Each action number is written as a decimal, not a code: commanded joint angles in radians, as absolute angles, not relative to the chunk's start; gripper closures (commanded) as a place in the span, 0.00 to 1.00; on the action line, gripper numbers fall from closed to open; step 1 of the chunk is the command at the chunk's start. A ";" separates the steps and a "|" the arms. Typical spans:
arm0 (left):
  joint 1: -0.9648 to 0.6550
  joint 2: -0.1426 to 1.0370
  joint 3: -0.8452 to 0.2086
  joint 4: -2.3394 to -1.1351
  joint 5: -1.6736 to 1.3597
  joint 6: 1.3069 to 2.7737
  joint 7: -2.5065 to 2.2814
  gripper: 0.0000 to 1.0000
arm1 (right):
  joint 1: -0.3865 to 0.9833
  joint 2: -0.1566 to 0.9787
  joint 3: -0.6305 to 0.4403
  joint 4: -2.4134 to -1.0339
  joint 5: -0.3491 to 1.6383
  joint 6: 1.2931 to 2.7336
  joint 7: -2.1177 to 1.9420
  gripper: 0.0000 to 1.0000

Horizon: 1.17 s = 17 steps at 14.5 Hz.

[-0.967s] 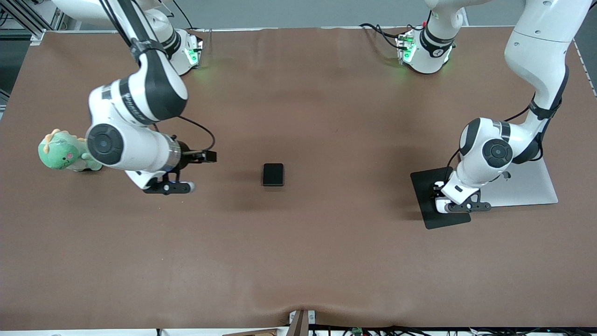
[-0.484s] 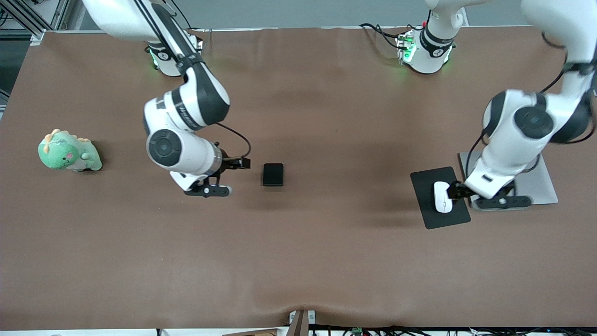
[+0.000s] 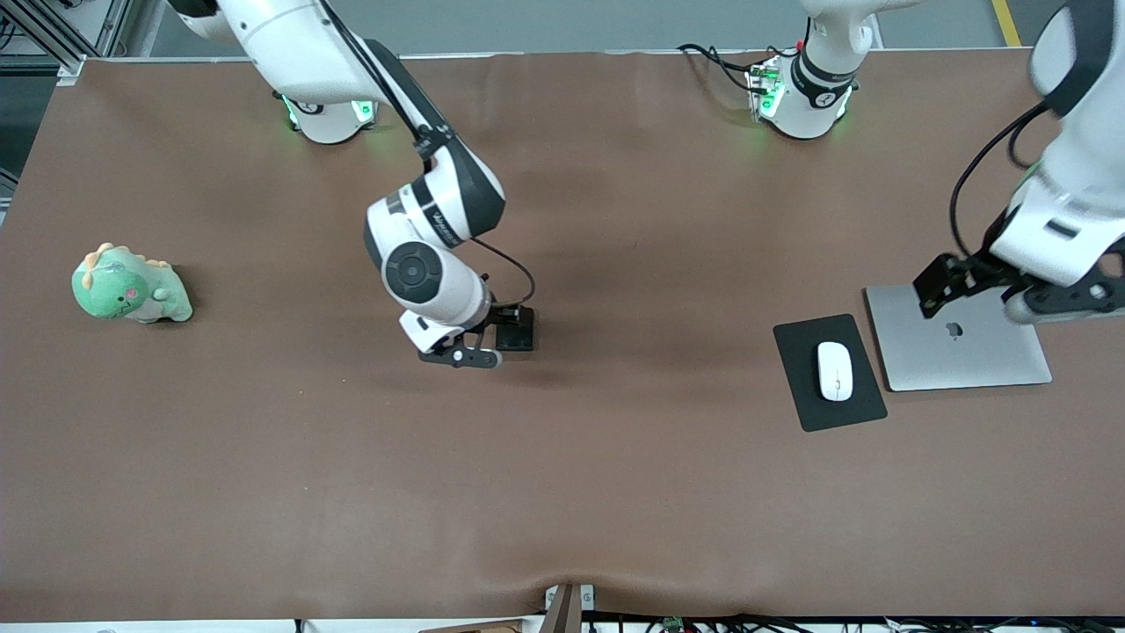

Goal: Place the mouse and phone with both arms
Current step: 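Open the left gripper on the pad while the right gripper lowers, then close the right gripper on the black phone and lift it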

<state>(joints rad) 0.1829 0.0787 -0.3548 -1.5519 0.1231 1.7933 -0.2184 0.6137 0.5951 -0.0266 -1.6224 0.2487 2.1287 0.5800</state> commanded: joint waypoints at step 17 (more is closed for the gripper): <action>0.032 -0.078 -0.083 -1.517 0.015 1.505 -0.043 0.00 | 0.710 0.703 -0.043 -1.707 0.216 2.362 0.609 0.00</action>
